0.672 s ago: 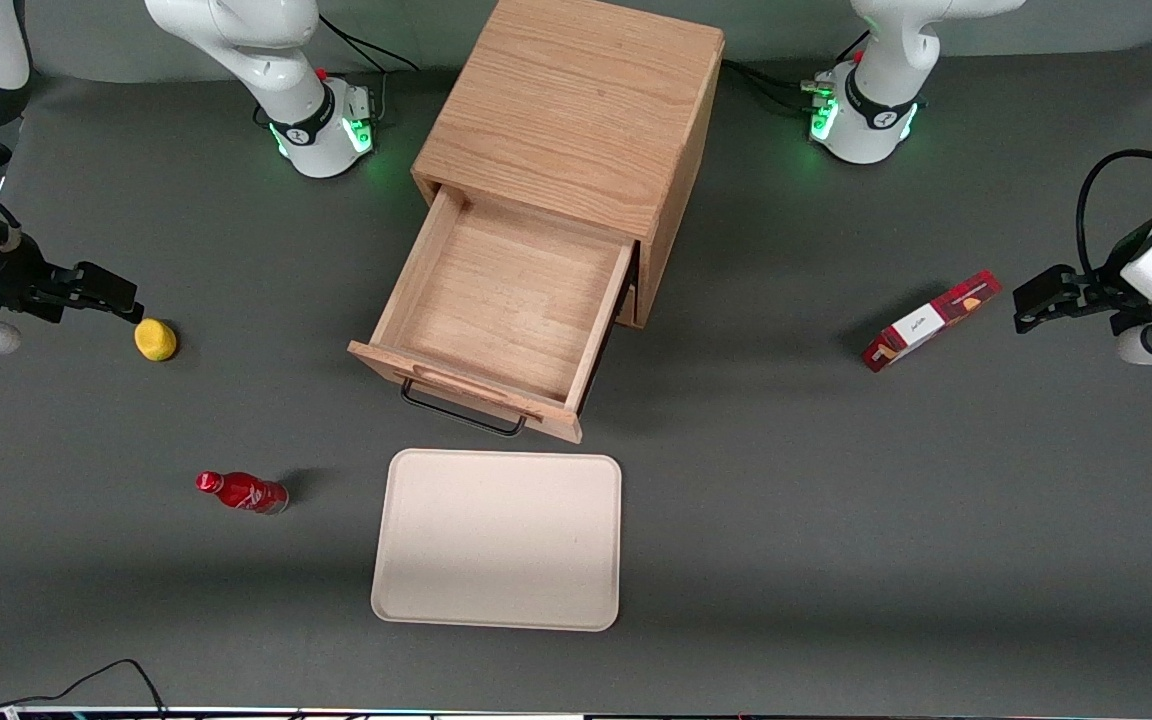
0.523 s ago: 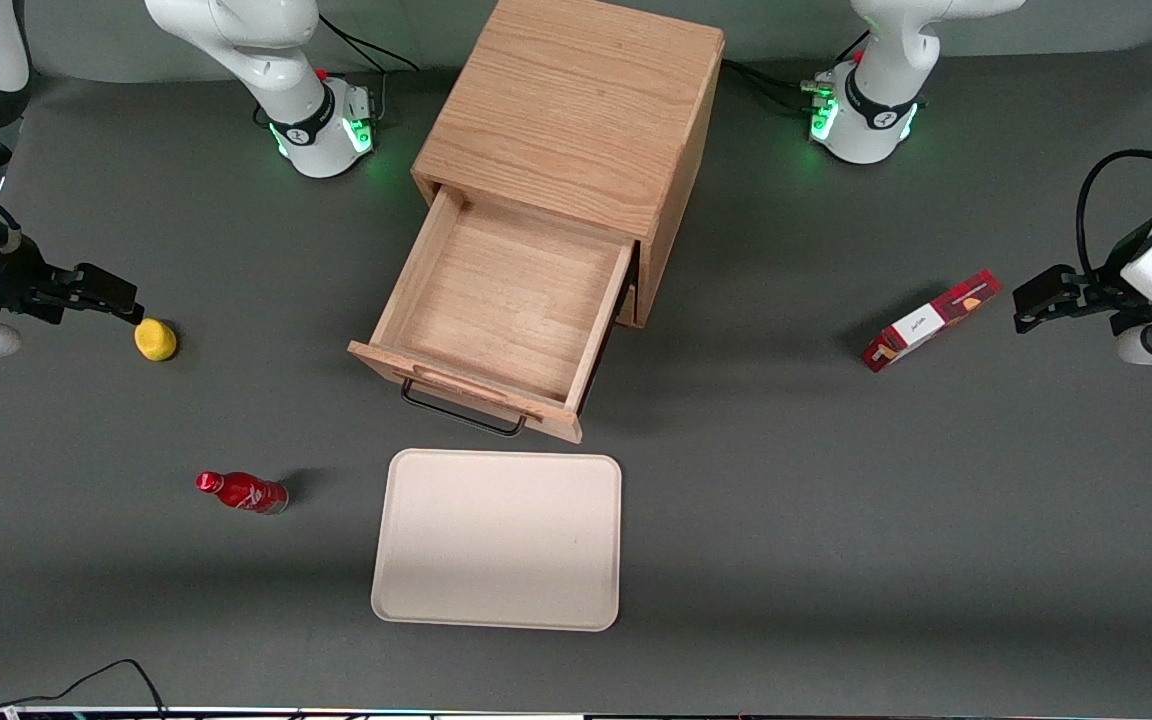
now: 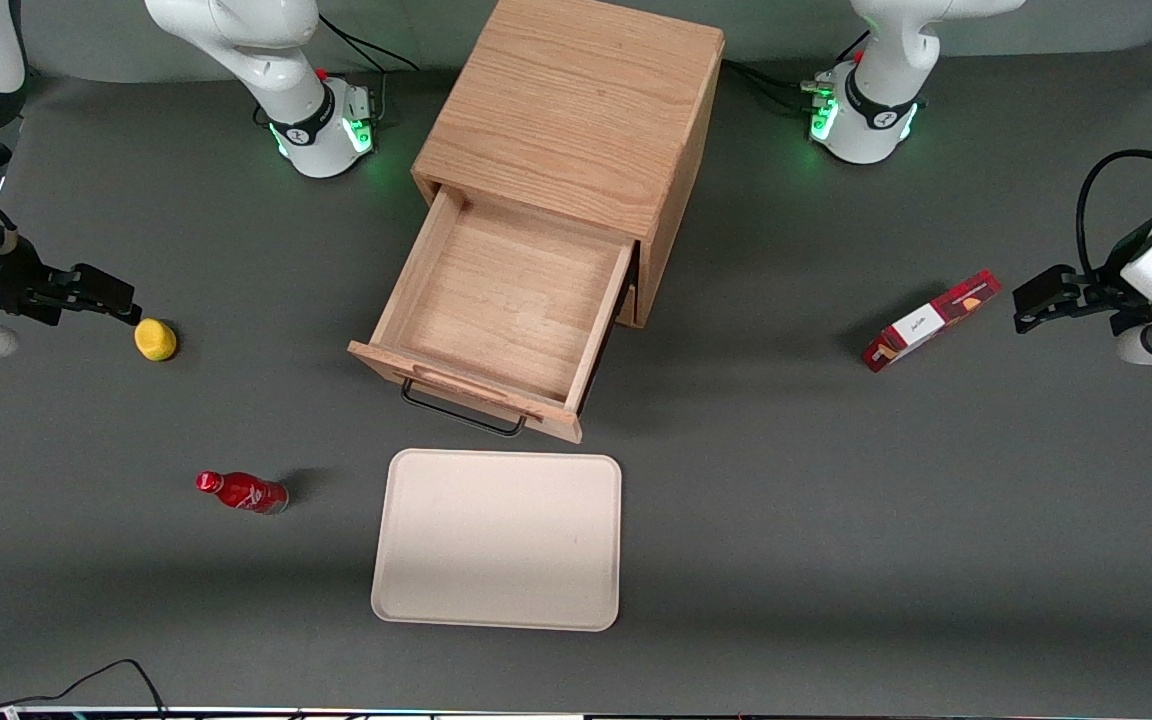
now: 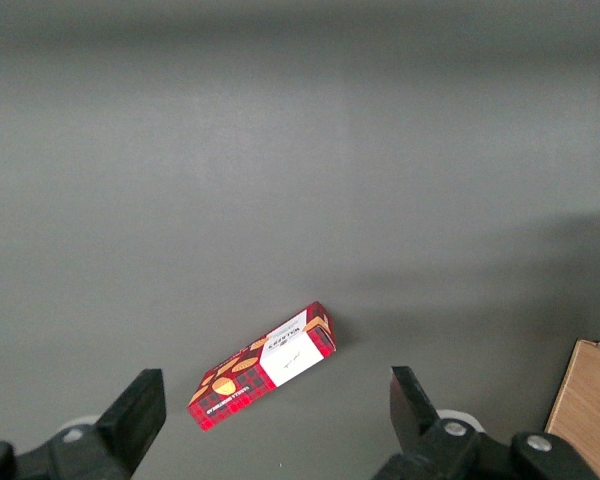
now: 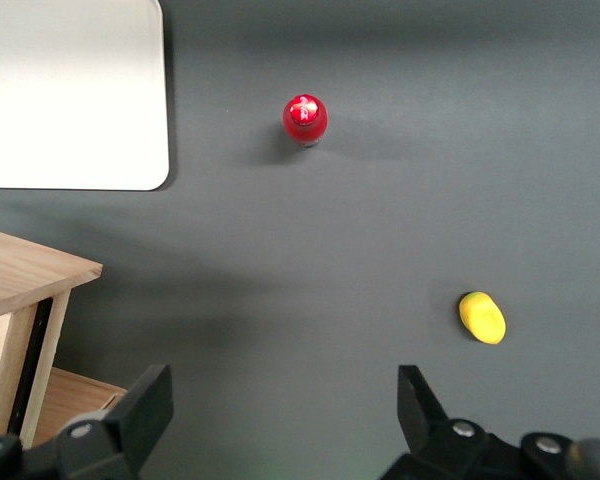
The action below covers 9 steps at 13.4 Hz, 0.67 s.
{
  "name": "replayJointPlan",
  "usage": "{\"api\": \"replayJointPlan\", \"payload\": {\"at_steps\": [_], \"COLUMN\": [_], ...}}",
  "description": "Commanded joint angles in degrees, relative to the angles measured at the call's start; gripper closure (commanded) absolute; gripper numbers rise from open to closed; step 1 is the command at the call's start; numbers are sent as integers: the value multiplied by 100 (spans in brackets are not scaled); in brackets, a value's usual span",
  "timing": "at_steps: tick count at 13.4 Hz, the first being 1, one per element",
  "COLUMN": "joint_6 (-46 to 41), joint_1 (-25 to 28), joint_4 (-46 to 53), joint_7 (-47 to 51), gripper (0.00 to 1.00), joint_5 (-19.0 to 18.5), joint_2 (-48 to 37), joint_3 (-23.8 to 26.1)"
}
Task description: Close top drawer
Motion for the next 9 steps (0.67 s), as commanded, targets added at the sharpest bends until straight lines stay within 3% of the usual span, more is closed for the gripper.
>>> {"api": "replayJointPlan", "payload": {"at_steps": [1, 9], "joint_6": [-26, -26], "joint_1": [-5, 47], "joint_4": [191, 778], "joint_7": [36, -122], "gripper": [0, 0], "joint_5": [-19, -2], "joint_2": [117, 520], "joint_3": [1, 19]}}
